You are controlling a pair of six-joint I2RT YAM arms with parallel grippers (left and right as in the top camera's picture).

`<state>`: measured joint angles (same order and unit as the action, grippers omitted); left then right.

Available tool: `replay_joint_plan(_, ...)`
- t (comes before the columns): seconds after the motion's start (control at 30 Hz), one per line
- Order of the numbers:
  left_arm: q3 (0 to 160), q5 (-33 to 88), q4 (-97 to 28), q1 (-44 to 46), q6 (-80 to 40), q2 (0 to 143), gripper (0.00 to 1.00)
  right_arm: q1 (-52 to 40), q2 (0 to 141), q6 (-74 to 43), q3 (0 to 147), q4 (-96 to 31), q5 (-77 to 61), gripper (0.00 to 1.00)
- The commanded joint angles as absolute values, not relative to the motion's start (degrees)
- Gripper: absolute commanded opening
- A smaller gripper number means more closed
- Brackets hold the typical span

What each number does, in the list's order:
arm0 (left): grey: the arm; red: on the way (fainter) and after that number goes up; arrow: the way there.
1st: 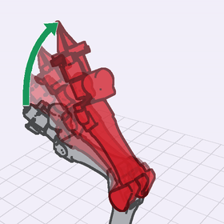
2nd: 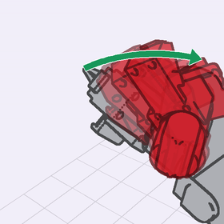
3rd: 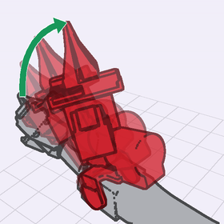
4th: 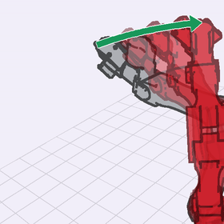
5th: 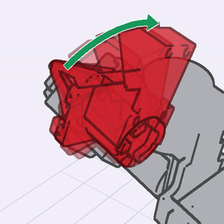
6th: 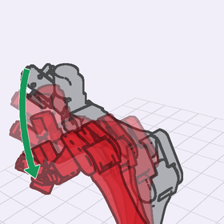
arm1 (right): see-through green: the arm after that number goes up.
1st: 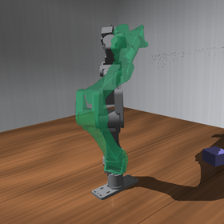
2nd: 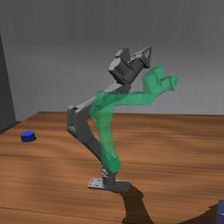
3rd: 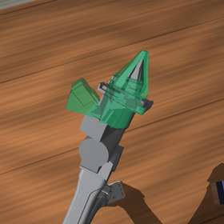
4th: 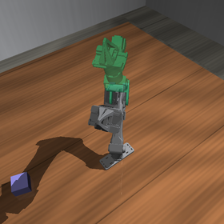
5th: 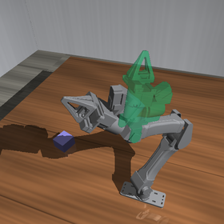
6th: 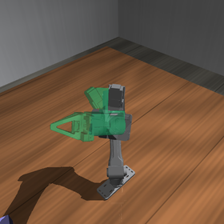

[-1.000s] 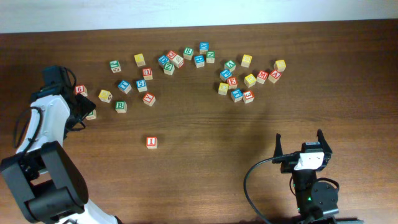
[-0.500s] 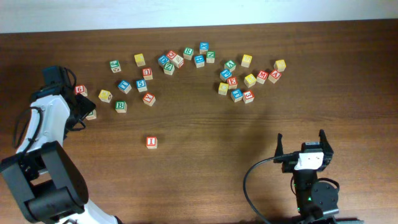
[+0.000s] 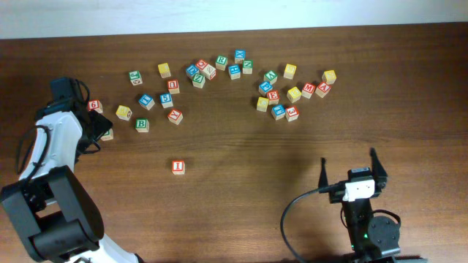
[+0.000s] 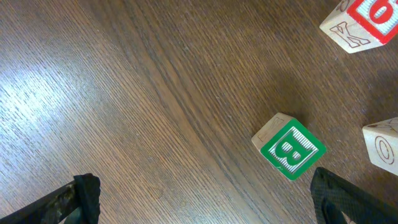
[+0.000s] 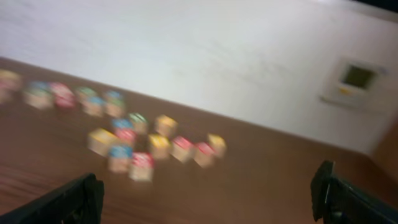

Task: Spell out ICRA
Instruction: 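Raise the right arm and swing it over the right block cluster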

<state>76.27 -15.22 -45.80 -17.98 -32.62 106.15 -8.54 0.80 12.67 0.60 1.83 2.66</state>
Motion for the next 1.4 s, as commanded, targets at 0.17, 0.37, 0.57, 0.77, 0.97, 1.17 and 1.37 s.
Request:
replay_joint_plan(0.17, 75.72, -15.2, -45.71, -18.0, -32.77, 104.88, 0.99, -8.23, 1.04, -5.06, 4.86, 7.31, -7.75, 0.98)
replay_joint_plan(0.37, 75.72, -15.2, -45.71, -18.06, -32.77, 104.88, 0.99, -8.23, 14.46, -5.04, 26.41, -3.86, -5.34, 0.98)
replay_joint_plan(0.57, 75.72, -15.2, -45.71, -18.06, -32.77, 104.88, 1.0, -8.23, 39.13, -4.99, 58.96, -28.05, -6.26, 0.98)
replay_joint_plan(0.77, 75.72, -15.2, -45.71, -18.06, -32.77, 104.88, 0.99, -8.23, 63.02, -4.99, 89.91, -49.98, -7.09, 0.98)
replay_joint_plan(0.97, 75.72, -15.2, -45.71, -18.06, -32.8, 104.88, 0.99, -8.23, 78.7, -5.02, 101.82, -58.0, -10.59, 0.98)
replay_joint_plan(1.17, 75.72, -15.2, -45.71, -18.06, -32.77, 104.88, 0.99, -8.23, 90.76, -4.99, 102.02, -57.21, -11.62, 0.98)
replay_joint_plan(1.37, 75.72, -15.2, -45.71, -18.06, -32.77, 104.88, 1.0, -8.19, 100.27, -5.02, 102.02, -53.54, -10.81, 1.0)
